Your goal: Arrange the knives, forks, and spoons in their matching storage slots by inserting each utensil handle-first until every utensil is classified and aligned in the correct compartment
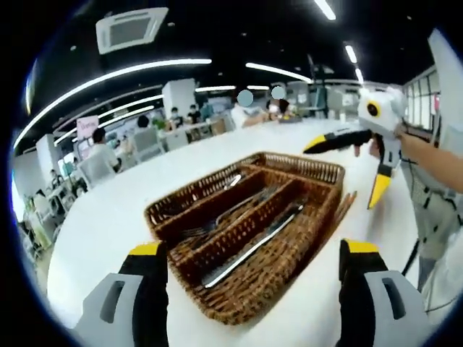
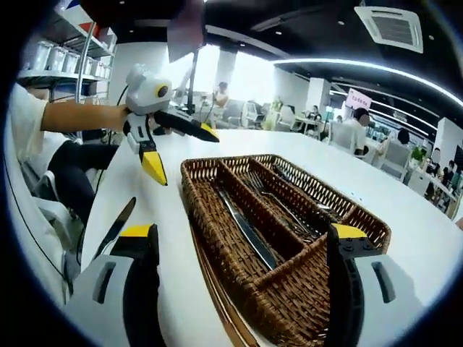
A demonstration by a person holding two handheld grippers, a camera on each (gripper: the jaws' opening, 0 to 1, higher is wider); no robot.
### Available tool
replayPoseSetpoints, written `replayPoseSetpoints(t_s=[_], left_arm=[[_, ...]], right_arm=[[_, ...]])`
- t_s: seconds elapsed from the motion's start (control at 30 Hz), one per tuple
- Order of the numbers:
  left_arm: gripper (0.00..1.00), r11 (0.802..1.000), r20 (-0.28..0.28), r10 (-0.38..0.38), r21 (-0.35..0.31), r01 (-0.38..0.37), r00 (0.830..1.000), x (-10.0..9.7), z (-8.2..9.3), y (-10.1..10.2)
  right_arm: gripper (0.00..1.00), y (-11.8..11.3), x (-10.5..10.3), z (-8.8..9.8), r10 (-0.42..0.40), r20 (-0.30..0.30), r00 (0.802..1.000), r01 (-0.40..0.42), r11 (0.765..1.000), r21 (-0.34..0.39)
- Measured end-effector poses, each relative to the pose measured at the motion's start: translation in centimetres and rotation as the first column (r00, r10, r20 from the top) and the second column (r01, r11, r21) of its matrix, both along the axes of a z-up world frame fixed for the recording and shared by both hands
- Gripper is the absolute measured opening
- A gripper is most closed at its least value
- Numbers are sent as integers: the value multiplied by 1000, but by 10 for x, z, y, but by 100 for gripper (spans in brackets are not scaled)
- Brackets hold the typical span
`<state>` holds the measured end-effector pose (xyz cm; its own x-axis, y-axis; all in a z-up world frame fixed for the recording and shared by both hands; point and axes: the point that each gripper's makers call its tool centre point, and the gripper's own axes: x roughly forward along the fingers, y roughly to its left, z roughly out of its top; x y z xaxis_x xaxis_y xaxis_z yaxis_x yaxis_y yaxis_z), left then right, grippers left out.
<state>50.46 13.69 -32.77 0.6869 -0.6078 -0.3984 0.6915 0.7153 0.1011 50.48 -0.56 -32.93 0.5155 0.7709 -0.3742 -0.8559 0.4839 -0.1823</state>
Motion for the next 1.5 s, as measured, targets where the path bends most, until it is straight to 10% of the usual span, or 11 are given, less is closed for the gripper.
replayPoseSetpoints(t_s=[0.73,1.5], left_arm=[[100,998,120,-46,-39,51,992,-49,-1,-9],[93,995,77,-94,-29,96,993,-84,-29,-14]], right_arm=[[100,-9,-51,-6,-4,20,1000,3,999,53],[98,6,-113,-30,69,-44,997,-67,997,45]])
